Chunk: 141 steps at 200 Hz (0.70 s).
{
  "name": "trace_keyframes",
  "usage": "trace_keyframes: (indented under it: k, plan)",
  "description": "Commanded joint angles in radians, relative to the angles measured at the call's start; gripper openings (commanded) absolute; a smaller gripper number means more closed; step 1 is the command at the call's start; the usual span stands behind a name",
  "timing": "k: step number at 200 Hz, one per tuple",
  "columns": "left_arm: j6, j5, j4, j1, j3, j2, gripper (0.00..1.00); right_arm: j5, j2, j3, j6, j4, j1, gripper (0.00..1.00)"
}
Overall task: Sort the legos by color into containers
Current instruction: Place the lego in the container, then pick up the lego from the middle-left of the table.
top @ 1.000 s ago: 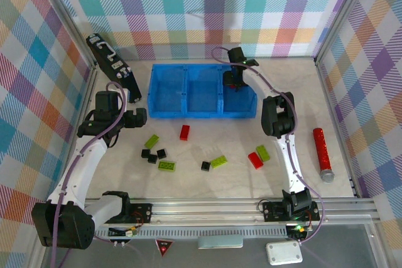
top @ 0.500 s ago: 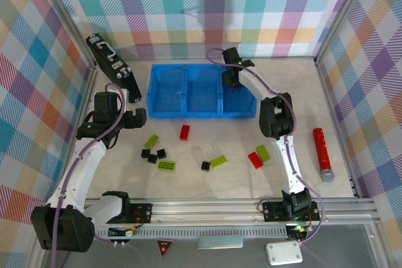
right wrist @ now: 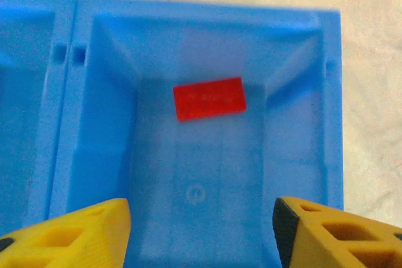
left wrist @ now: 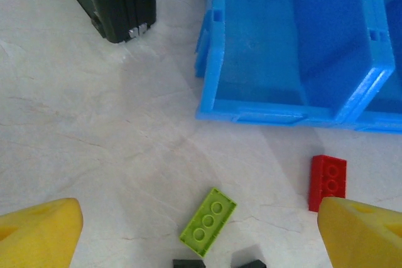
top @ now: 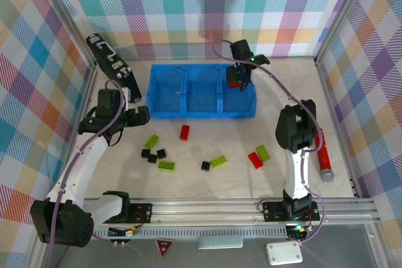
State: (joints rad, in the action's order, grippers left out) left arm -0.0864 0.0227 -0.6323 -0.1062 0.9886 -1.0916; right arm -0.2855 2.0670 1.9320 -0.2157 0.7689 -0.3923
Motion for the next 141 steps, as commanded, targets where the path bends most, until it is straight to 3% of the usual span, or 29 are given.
trace_keyframes:
  k: [1, 51, 107, 141]
  plan:
    - [-0.067, 0.014, -0.083, -0.035, 0.029, -0.008, 0.94, 0.075, -0.116, -0.107, -0.035, 0.023, -0.003, 0.63]
    - [-0.141, -0.005, -0.108, -0.176, 0.03, -0.082, 0.9, 0.14, -0.345, -0.356, -0.047, 0.006, -0.002, 0.62]
    - [-0.226, -0.095, -0.077, -0.395, 0.094, -0.288, 0.88, 0.175, -0.538, -0.566, -0.068, -0.008, 0.006, 0.62]
    - [-0.247, -0.119, -0.092, -0.466, 0.154, -0.437, 0.85, 0.192, -0.598, -0.642, -0.087, -0.008, 0.009, 0.62]
